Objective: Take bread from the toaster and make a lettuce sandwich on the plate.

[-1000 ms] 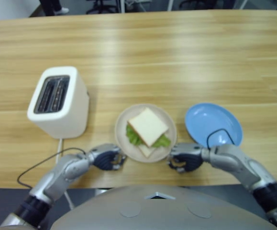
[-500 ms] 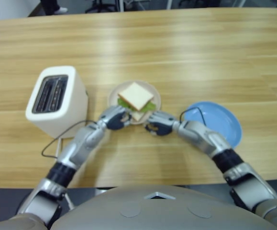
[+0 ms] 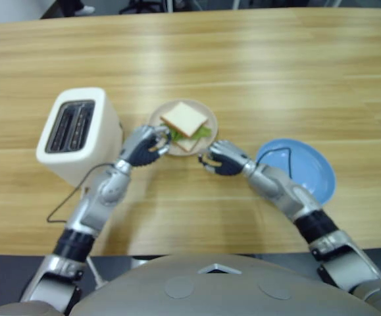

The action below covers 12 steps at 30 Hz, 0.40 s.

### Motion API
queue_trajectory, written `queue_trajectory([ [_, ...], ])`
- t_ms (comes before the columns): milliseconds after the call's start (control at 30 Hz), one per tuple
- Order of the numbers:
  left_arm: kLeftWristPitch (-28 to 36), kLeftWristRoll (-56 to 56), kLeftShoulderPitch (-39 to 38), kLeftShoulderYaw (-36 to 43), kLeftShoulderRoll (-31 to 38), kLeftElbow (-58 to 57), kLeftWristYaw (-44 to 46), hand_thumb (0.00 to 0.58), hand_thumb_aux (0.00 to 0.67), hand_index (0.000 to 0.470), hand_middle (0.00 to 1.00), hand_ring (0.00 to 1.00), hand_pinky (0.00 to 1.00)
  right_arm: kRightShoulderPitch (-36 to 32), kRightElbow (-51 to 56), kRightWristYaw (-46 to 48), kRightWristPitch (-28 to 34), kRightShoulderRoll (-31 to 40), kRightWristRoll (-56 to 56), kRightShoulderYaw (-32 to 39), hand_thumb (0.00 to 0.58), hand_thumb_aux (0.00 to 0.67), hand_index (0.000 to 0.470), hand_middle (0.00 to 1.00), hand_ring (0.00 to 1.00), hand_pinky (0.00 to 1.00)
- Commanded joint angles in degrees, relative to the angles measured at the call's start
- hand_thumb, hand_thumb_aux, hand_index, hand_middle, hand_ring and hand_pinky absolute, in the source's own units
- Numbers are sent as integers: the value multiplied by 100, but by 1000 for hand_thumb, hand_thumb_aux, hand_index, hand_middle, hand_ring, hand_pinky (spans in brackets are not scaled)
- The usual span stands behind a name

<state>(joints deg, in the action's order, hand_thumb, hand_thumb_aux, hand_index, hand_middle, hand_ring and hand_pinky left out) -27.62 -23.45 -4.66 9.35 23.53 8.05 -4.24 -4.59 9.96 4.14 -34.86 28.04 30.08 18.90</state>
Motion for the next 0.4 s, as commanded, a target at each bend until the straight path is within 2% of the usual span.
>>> queue_trajectory([
  [33,-668,1605,-565,-608,-198,1056,-22,0,0,0,757,757,757,751,-1067,273,-102,41,-1879,-645,0,0,0,294,294,294],
  [67,-795,1888,-706,-643,-262,1204,20,0,0,0,757,757,757,941,-1265,328,-68,9,-2237,-751,0,0,0,294,294,294],
  [100,-911,2126,-835,-644,-330,1316,77,0,0,0,353,353,353,1115,-1447,375,-69,-66,-2643,-848,0,0,0,0,0,0],
  [133,-977,2347,-997,-592,-405,1394,145,0,0,0,122,122,122,1325,-1628,400,-20,-167,-3070,-924,0,0,0,0,0,0],
  [167,-1054,2525,-1178,-489,-463,1403,241,0,0,0,122,122,122,1525,-1745,341,-138,-291,-3282,-1012,0,0,0,0,0,0],
  [200,-1083,2686,-1332,-366,-500,1397,378,0,0,0,0,0,0,1707,-1836,344,-214,-397,-3424,-1062,0,0,0,0,0,0],
  [400,-1217,2895,-1944,113,-737,1232,897,0,0,0,0,0,0,2405,-1753,288,-701,-1111,-3446,-1128,0,0,0,0,0,0],
])
